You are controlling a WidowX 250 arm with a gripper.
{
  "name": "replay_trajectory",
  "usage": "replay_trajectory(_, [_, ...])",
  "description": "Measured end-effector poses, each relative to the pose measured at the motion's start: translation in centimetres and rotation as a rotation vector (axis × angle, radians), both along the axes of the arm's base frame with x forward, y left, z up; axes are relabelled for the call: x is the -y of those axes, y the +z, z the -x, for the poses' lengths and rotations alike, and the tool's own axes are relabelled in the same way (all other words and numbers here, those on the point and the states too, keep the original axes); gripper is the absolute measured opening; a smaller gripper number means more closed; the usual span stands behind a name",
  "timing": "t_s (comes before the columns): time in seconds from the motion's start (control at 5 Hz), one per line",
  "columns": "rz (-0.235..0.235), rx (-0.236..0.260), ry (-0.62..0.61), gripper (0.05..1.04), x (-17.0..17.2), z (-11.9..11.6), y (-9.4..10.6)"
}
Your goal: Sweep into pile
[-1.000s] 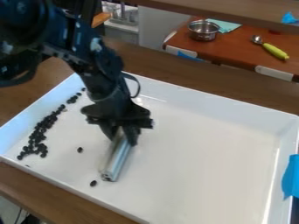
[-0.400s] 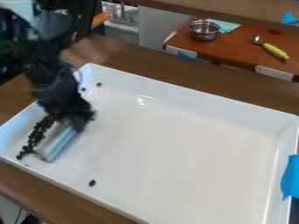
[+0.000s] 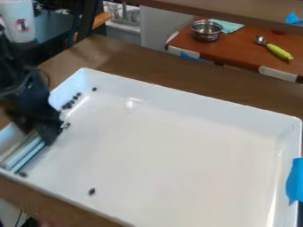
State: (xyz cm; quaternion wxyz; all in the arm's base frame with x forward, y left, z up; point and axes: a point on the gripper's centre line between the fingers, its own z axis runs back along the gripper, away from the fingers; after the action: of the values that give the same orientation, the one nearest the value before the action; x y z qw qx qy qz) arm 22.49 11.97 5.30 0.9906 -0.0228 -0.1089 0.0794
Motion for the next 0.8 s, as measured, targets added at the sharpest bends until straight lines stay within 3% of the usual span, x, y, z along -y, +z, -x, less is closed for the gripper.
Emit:
replay_trajectory(0.2, [0.1,-0.082,0.033,0.378,2.9,0.2,1.1])
replay_trajectory(0.4, [0.112,-0.089,0.044,0.378,5.5,-1.3,2.5])
replay_trajectory(0.6, [0.101,-0.102,0.053,0.378,8.9,-2.2,2.6])
replay_trajectory(0.8, [0.072,-0.083,0.075,0.378,11.4,-3.0,2.5])
